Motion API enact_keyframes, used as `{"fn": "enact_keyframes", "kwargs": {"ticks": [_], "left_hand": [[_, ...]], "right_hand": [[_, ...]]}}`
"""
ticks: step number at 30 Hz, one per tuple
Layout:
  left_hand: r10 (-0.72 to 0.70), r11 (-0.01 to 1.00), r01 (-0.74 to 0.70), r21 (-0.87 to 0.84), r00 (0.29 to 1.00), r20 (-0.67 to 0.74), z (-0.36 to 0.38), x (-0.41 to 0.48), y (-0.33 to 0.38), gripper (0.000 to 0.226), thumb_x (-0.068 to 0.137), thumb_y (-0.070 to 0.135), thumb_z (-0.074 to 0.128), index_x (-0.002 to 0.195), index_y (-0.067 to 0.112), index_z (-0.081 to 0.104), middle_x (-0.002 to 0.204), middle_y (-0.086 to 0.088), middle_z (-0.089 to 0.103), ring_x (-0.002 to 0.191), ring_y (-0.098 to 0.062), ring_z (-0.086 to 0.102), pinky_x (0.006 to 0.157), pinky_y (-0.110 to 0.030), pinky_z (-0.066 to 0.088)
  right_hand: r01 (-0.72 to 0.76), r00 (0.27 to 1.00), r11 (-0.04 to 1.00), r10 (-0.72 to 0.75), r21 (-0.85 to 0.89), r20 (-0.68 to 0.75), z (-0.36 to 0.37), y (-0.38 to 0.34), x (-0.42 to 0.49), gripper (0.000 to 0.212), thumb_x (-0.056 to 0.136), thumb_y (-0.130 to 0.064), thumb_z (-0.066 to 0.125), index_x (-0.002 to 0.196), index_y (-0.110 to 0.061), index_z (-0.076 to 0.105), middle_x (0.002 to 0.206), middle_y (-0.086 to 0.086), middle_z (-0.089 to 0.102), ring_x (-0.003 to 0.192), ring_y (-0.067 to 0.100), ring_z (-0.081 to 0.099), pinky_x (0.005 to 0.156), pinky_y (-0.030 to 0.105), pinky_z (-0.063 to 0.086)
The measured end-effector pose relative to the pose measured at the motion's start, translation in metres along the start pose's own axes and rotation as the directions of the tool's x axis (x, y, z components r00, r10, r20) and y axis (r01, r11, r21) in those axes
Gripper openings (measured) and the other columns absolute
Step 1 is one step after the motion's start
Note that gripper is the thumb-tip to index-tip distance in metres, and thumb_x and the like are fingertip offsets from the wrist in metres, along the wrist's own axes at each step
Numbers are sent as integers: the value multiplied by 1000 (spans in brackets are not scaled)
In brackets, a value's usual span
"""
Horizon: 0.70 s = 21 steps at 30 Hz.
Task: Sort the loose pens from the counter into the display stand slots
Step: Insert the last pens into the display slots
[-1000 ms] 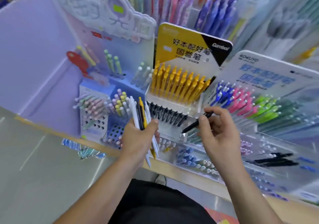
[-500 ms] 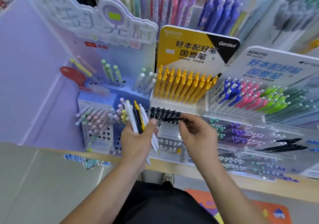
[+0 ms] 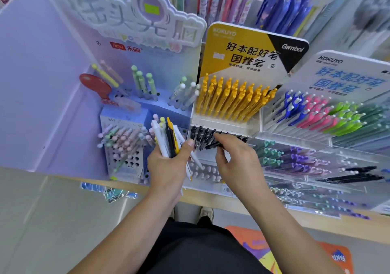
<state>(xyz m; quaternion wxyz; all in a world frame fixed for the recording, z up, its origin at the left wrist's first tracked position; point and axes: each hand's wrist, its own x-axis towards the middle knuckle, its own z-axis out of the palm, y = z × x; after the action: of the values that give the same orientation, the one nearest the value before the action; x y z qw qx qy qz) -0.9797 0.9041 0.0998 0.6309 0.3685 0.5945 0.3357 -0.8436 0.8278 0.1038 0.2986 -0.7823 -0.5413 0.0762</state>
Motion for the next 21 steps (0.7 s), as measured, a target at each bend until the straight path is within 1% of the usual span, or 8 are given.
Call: {"fn": "enact_keyframes", "kwargs": {"ticks": [3, 7, 9, 10, 12, 14, 19, 21], "left_hand": [[-5, 999, 6, -33, 1000, 7, -2, 1, 4, 13, 89, 17, 84, 99, 13, 76, 84, -13, 76, 69, -15, 72, 65, -32, 63], [-2, 1000, 2, -26, 1000, 4, -5, -1, 8, 21, 89, 20, 84, 100, 5, 76, 78, -10, 75, 65, -15, 71, 55, -26, 55], [-3, 1000, 3, -19, 1000, 6, -6, 1, 9, 20, 88, 22, 85, 100, 8, 77, 87, -15, 78, 74, -24, 76, 60, -34, 59], [-8, 1000, 8, -16, 1000, 12, -6, 2, 10, 19, 88, 22, 85, 99, 9, 77, 89, -16, 78, 79, -28, 77, 65, -38, 61], [-17, 1000, 18, -18, 1000, 25, -6, 1, 12, 19, 87, 22, 86, 98, 9, 77, 87, -14, 79, 83, -30, 77, 71, -40, 62], [-24, 1000, 25, -19, 999, 36, -7, 1, 15, 20, 87, 22, 86, 99, 8, 78, 85, -10, 79, 81, -28, 77, 72, -38, 63], [-15, 1000, 16, -16, 999, 49, -9, 0, 17, 20, 87, 22, 86, 100, 9, 79, 89, -8, 80, 83, -24, 78, 76, -38, 65], [-11, 1000, 11, -3, 999, 53, -9, -1, 17, 22, 86, 23, 86, 100, 7, 78, 81, -6, 78, 79, -23, 78, 67, -35, 63]], "right_hand": [[28, 999, 999, -29, 41, 30, 9, 0, 3, 43, 92, 5, 62, 134, -8, 65, 113, 4, 66, 98, 17, 62, 82, 25, 50], [-60, 996, 979, 73, 194, -61, 11, -4, 6, 35, 95, -3, 68, 129, -10, 69, 102, 3, 63, 89, 16, 63, 80, 35, 56], [-218, 974, 947, 228, 236, -12, 10, -5, 9, 35, 94, -9, 71, 128, -14, 65, 101, -1, 69, 91, 14, 67, 84, 36, 58], [-245, 967, 944, 254, 221, -11, 10, -6, 10, 30, 93, -10, 73, 122, -15, 67, 99, -2, 71, 90, 14, 69, 83, 37, 59], [-192, 978, 972, 201, 133, -58, 15, -7, 9, 16, 91, -9, 75, 106, -13, 70, 93, -1, 74, 84, 18, 70, 75, 42, 59], [-207, 973, 971, 217, 124, -78, 17, -9, 11, 10, 89, -8, 76, 97, -12, 72, 86, 0, 74, 80, 20, 70, 71, 43, 58], [-326, 937, 919, 345, 219, -54, 14, -7, 14, 10, 88, -16, 80, 95, -12, 75, 82, -2, 73, 77, 15, 70, 75, 39, 59], [-295, 949, 936, 310, 193, -56, 16, -7, 14, 11, 87, -15, 80, 96, -11, 76, 83, 1, 75, 78, 20, 70, 76, 43, 59]]}}
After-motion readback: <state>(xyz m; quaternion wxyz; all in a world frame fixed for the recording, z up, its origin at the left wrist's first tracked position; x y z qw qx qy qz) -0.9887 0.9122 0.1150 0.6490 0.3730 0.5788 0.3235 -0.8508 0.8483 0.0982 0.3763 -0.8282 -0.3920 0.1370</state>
